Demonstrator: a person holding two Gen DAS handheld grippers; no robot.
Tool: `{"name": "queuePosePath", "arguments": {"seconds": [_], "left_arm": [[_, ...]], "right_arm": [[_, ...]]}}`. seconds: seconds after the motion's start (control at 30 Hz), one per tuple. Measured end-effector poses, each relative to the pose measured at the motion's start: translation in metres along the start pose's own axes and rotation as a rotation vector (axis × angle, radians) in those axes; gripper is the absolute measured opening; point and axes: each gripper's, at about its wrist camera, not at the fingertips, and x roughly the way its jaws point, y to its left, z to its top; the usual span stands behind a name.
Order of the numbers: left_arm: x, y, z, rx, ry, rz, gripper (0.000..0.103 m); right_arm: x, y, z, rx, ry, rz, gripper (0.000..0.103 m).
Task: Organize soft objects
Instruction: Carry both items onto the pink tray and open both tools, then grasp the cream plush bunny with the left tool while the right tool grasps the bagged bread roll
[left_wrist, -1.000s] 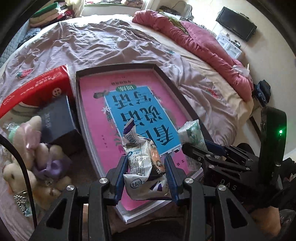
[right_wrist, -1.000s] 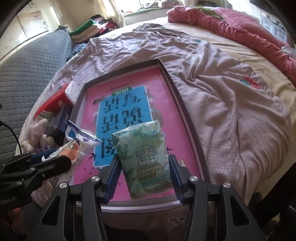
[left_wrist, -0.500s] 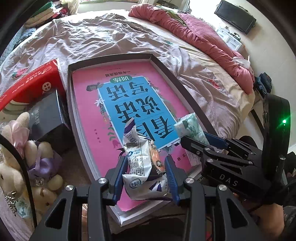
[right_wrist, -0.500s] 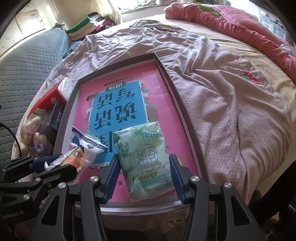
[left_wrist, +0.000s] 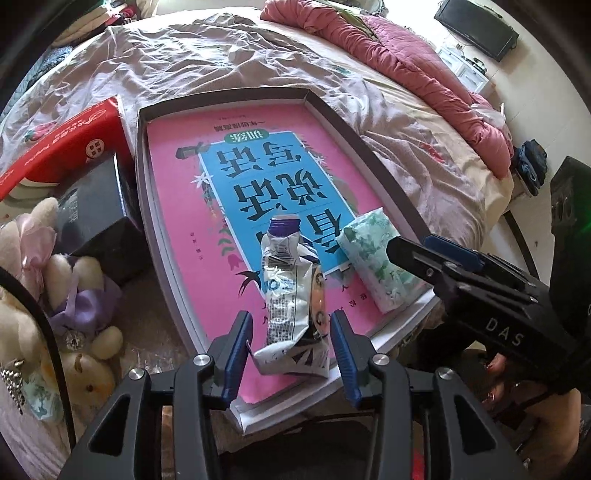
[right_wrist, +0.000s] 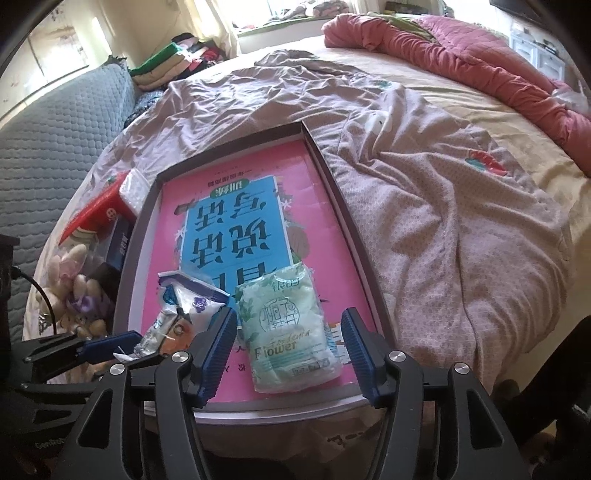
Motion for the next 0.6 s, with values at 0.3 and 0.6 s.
{"name": "queuePosePath", "arguments": {"seconds": [0.3, 0.6], "left_arm": [[-0.038, -0.001, -0.009, 0.012, -0.064, 0.035, 0.055], [-0.089, 0.027, -0.019, -0.042, -0.145, 0.051, 0.056]], "right_arm": [[-0.020, 0.009, 0.001, -0.013, -0.039, 0.001, 0.066], [-0.038, 0.037, 0.001, -0.067, -0.073, 0.017, 0.068]]}}
